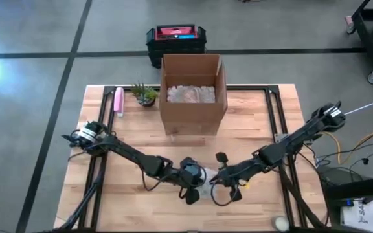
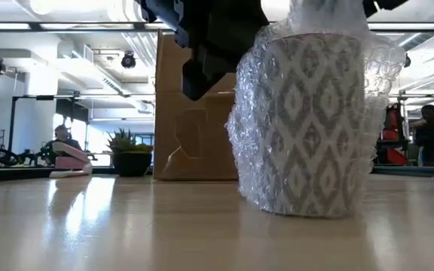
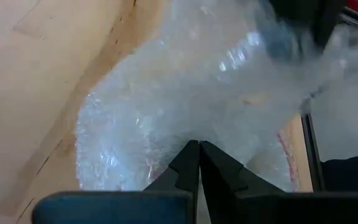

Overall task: Wrap mug
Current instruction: Put the wrapped gray mug into the cardboard box

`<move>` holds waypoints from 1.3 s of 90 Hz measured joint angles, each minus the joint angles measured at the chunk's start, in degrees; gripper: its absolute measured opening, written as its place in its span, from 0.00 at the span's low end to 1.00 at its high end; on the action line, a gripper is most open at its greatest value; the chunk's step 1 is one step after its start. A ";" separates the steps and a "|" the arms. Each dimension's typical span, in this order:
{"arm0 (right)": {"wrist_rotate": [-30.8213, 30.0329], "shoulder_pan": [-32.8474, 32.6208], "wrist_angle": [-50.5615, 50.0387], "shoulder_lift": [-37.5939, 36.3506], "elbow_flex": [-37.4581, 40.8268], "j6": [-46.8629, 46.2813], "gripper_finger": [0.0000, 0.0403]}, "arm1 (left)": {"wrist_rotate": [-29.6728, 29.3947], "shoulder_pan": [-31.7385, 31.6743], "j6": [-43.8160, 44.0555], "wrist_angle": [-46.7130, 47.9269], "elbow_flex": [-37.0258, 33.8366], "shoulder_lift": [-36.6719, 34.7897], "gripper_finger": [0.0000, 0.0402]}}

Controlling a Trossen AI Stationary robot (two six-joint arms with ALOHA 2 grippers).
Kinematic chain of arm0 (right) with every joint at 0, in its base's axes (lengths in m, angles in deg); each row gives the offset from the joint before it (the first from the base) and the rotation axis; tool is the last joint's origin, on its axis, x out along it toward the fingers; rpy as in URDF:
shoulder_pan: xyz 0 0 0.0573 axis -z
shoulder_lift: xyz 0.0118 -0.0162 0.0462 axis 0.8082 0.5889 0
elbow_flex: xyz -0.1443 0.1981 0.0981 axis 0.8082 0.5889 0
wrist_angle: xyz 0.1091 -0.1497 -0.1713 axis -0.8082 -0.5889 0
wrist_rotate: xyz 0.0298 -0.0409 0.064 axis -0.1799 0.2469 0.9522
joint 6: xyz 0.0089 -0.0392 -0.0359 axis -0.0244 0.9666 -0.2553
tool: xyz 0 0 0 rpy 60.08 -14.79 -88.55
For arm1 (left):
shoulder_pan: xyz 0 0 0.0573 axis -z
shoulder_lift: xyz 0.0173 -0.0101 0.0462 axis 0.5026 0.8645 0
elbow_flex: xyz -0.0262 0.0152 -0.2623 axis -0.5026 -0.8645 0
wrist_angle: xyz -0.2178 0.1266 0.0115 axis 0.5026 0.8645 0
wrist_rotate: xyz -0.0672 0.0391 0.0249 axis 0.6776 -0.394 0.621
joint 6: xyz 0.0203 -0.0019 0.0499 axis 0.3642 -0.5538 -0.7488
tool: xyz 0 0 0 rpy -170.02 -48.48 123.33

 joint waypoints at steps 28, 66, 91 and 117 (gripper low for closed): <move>2.14 -0.06 -9.74 13.20 -10.09 -0.12 0.00 | 0.30 -0.07 0.74 0.30 -0.09 -0.71 0.00; 2.32 -0.19 -34.92 25.34 -29.29 3.39 0.00 | -0.49 1.04 -2.31 -0.05 0.76 -3.01 0.00; 3.45 0.00 -35.96 24.80 -29.38 2.22 0.01 | 0.36 0.70 -7.39 -1.86 0.43 0.53 0.00; 4.10 -0.74 -42.86 18.08 -31.76 0.20 0.01 | 0.95 0.65 -6.69 -0.92 0.24 1.07 0.00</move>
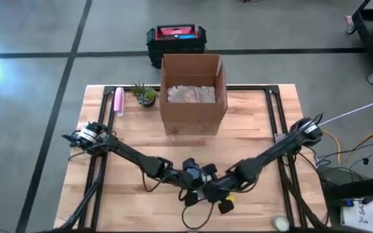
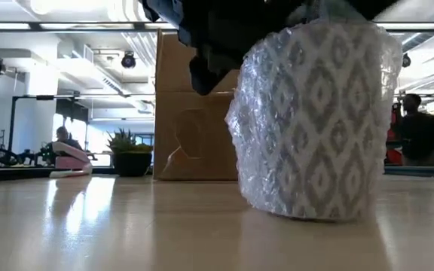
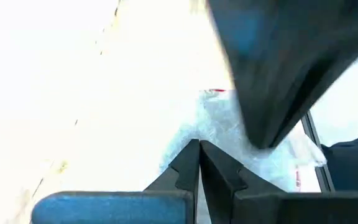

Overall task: Wrap mug
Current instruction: Put the wrapped gray mug into the cardboard box

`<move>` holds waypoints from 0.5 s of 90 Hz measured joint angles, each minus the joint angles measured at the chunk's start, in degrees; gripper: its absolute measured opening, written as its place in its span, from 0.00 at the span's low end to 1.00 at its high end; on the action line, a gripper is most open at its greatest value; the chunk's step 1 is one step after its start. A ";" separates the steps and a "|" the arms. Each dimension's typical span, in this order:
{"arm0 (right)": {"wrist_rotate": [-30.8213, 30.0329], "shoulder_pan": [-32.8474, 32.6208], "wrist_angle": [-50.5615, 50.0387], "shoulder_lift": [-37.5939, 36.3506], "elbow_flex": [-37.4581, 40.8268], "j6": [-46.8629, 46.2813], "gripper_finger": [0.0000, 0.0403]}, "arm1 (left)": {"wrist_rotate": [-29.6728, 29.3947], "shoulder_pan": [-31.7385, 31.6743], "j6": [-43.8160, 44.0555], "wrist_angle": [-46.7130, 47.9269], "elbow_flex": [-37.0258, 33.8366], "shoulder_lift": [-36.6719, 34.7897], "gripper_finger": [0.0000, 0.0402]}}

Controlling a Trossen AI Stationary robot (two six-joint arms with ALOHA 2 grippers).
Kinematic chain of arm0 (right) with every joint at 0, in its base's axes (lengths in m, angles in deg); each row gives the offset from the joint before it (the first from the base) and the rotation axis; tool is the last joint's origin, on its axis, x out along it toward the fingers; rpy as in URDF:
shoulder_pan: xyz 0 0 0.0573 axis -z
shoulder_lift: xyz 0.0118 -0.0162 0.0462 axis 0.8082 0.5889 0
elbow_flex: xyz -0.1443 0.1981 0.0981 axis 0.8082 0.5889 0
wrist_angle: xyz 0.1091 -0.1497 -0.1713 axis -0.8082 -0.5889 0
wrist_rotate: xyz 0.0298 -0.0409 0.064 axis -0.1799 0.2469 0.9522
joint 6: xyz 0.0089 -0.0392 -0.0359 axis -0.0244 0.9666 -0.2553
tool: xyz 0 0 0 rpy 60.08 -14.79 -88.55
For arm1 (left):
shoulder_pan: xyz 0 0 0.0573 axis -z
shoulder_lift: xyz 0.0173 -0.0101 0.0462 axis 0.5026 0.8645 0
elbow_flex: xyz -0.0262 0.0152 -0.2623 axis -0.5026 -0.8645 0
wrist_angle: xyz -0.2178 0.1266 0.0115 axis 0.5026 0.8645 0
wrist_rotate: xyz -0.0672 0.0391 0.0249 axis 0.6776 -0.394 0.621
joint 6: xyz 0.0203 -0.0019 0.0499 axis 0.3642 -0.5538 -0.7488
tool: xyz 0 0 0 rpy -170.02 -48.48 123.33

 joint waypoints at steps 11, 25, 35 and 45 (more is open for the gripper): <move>-0.57 0.08 -4.72 -3.37 0.13 -3.12 0.01 | 0.28 -0.04 0.59 0.11 -0.04 0.04 0.00; -0.29 -0.53 -1.57 -3.36 1.16 -4.64 0.01 | 0.30 -0.04 0.64 0.15 -0.09 0.09 0.00; 0.87 -0.76 2.17 0.83 2.31 -3.68 0.01 | 0.34 -0.04 0.83 0.05 -0.11 0.12 0.00; 0.59 0.24 4.07 4.98 2.06 -2.11 0.01 | 0.46 -0.04 0.78 -0.09 -0.11 0.15 0.00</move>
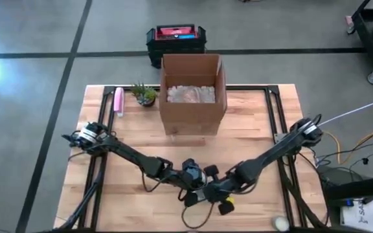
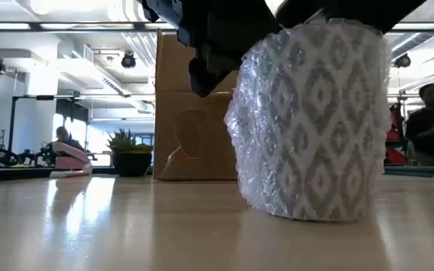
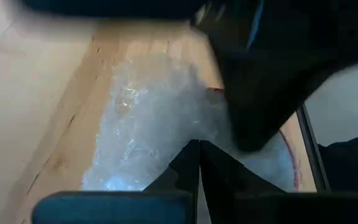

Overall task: Wrap mug
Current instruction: Put the wrapped gray mug into the cardboard box

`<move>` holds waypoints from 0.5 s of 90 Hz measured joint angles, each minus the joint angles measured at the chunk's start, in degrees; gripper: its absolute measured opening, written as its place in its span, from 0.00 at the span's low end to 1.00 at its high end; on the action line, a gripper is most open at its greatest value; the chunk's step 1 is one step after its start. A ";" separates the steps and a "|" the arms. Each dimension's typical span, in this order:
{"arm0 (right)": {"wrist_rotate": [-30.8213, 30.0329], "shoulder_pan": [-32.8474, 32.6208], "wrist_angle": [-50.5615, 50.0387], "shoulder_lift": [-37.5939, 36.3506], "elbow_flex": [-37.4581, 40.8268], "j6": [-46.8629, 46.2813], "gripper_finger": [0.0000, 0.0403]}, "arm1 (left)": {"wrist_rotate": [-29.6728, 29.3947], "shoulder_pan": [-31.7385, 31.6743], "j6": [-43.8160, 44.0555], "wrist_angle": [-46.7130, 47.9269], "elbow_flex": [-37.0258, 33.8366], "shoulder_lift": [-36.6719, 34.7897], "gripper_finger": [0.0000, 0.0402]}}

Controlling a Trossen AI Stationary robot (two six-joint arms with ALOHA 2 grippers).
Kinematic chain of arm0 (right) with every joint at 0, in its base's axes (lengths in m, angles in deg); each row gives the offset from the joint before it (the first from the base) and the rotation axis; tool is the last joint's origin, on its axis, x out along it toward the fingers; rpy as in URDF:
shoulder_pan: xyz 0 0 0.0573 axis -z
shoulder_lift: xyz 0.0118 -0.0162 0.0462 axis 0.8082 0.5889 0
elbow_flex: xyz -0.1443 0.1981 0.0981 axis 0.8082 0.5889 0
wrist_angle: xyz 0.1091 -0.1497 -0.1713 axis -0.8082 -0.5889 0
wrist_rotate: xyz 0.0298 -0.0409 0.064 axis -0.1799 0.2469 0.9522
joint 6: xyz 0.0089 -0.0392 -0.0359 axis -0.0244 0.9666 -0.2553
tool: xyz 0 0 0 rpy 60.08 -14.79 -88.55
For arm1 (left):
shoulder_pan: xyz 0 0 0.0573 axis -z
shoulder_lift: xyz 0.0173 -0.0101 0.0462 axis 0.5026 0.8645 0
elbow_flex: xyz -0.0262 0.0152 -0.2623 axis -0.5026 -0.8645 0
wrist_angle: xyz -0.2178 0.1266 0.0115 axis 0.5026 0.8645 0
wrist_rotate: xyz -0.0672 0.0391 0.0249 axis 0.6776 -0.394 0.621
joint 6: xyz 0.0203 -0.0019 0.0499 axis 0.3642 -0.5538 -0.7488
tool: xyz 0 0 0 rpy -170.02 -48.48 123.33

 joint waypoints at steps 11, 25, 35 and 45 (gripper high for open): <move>-0.41 0.90 1.27 2.92 -0.60 2.20 0.00 | 0.04 0.08 -1.09 -0.04 -0.05 0.02 0.00; -0.61 0.69 -4.82 1.81 -4.13 3.94 0.01 | 0.05 0.07 -1.63 -0.28 -0.09 0.02 0.00; -1.00 0.07 -11.42 -2.44 -6.86 3.67 0.01 | 0.20 0.07 -1.65 -0.03 -0.07 0.02 0.00; -6.70 -0.48 -18.57 -6.80 -6.63 1.55 0.01 | 0.23 0.10 -1.67 0.07 -0.09 0.01 0.00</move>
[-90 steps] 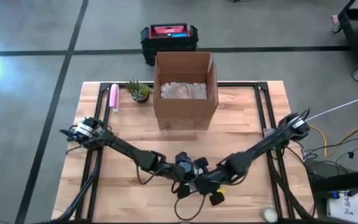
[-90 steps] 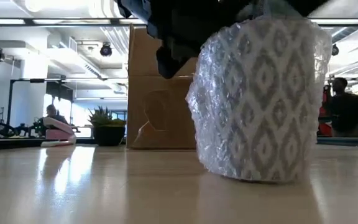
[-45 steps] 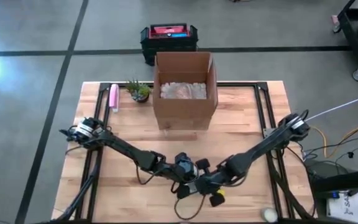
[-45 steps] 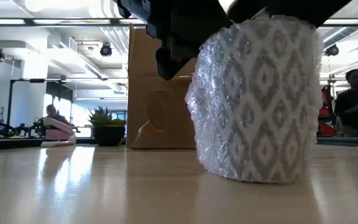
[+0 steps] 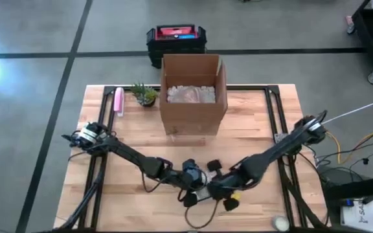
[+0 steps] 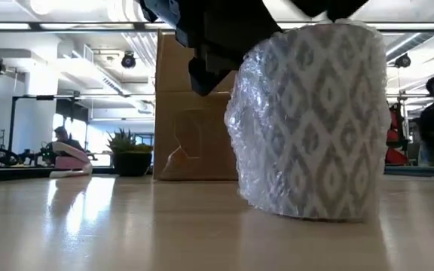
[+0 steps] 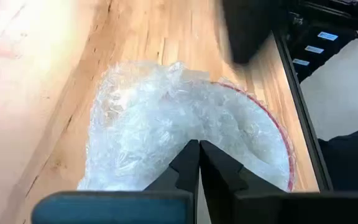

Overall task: Wrap mug
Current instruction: Put the wrapped gray mug into the cardboard box

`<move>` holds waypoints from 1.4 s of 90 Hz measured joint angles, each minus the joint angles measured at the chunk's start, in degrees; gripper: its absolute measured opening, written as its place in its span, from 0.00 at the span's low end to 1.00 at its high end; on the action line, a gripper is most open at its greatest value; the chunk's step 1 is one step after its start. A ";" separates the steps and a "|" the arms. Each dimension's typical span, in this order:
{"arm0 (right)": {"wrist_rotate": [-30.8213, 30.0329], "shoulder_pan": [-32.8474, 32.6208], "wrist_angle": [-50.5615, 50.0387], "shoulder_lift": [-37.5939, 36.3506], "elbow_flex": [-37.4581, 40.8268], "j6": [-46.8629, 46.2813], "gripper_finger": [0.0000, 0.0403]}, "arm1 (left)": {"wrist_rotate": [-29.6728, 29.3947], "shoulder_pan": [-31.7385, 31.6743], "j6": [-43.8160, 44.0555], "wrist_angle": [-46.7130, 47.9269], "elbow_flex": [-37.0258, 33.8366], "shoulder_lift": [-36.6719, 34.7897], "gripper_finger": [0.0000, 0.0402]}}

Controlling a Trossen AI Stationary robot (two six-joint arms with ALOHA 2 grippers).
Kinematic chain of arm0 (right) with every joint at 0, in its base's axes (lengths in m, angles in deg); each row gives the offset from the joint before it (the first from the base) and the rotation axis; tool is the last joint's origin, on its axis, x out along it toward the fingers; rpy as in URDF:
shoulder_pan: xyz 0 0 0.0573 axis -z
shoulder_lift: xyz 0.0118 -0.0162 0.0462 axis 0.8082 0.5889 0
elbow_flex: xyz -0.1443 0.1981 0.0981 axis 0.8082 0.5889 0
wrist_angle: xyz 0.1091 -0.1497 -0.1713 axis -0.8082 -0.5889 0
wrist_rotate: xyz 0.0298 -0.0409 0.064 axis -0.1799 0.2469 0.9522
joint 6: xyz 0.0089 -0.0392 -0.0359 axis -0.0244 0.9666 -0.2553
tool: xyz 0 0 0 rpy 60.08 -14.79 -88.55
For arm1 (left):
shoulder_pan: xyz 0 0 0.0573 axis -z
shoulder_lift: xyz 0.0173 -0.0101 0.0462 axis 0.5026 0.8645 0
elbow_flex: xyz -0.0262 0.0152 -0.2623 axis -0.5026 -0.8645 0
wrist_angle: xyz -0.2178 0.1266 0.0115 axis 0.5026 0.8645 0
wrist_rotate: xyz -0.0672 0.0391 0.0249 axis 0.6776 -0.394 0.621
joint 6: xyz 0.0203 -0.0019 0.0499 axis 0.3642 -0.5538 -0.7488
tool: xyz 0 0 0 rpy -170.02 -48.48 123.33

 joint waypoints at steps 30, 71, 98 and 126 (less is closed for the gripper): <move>-5.78 0.60 13.86 0.33 7.72 1.57 0.01 | 0.11 0.01 0.02 -0.20 -0.02 0.01 0.00; -3.51 -0.80 20.00 7.31 7.68 1.72 0.01 | 1.53 1.10 0.15 4.32 -0.27 -5.28 0.00; -1.41 -0.83 20.63 7.95 7.76 0.65 0.01 | -5.56 1.63 0.23 2.62 -0.20 -3.65 0.00; -0.47 -1.03 6.30 4.98 0.59 0.50 0.01 | -2.20 1.36 0.60 -0.32 0.20 1.80 0.00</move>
